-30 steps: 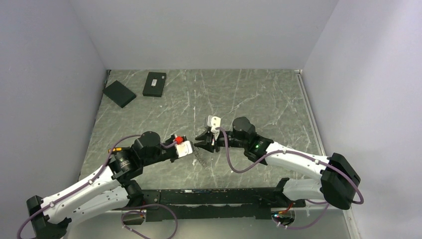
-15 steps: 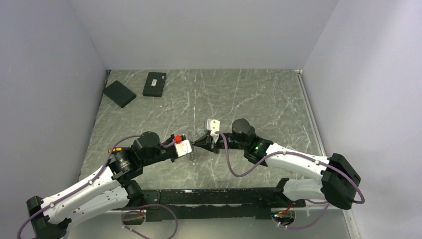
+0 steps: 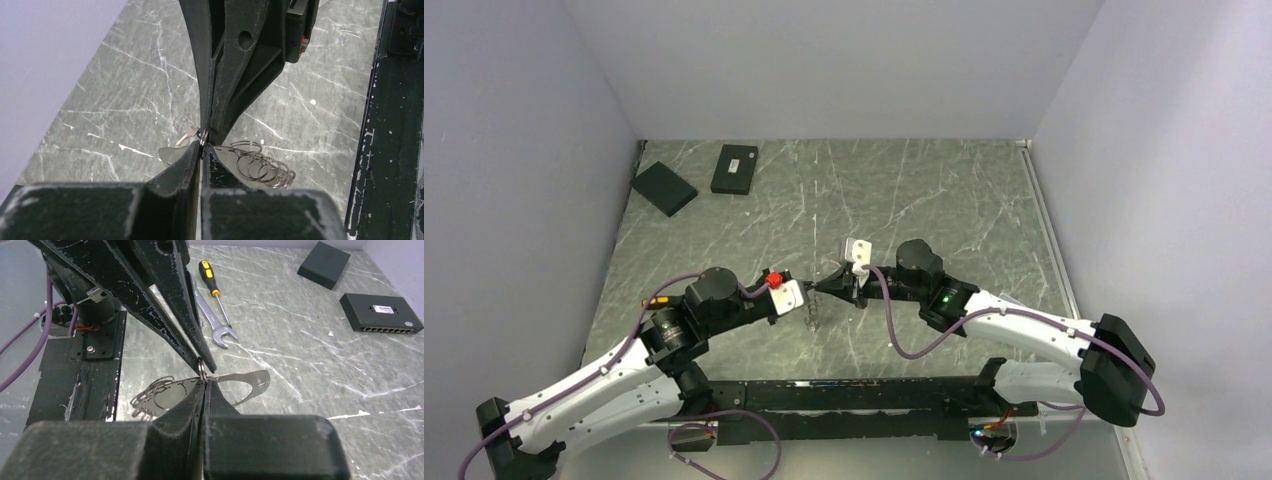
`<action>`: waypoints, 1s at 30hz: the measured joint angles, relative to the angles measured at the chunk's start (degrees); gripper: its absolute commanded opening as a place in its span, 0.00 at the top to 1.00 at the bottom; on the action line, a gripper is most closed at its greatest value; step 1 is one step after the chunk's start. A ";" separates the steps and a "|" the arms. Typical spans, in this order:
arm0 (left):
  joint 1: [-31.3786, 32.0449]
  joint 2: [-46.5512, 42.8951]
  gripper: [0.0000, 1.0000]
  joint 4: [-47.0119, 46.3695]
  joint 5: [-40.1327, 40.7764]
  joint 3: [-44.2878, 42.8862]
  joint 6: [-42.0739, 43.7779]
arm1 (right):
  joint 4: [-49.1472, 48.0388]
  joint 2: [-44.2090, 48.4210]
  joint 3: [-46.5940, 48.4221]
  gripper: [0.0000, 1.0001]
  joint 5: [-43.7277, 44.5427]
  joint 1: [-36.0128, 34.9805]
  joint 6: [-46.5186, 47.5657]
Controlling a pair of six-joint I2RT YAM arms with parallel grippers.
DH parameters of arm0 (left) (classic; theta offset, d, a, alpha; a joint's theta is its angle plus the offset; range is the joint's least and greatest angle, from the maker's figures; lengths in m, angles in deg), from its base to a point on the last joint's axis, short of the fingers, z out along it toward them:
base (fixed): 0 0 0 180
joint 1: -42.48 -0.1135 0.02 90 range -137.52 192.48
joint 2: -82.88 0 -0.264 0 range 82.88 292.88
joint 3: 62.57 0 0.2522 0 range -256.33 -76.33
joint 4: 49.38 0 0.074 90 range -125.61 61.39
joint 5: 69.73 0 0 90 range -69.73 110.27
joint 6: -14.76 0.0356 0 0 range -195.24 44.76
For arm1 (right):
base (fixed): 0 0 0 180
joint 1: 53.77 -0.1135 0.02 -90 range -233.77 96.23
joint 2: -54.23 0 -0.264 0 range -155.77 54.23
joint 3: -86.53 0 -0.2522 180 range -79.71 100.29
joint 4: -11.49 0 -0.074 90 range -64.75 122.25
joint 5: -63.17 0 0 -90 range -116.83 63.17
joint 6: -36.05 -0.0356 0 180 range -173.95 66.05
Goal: Put the keys on the keyring
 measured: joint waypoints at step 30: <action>0.00 -2.03 0.78 -2.75 3.19 3.50 -2.97 | 0.20 1.95 -0.81 1.00 -0.22 -0.92 -0.17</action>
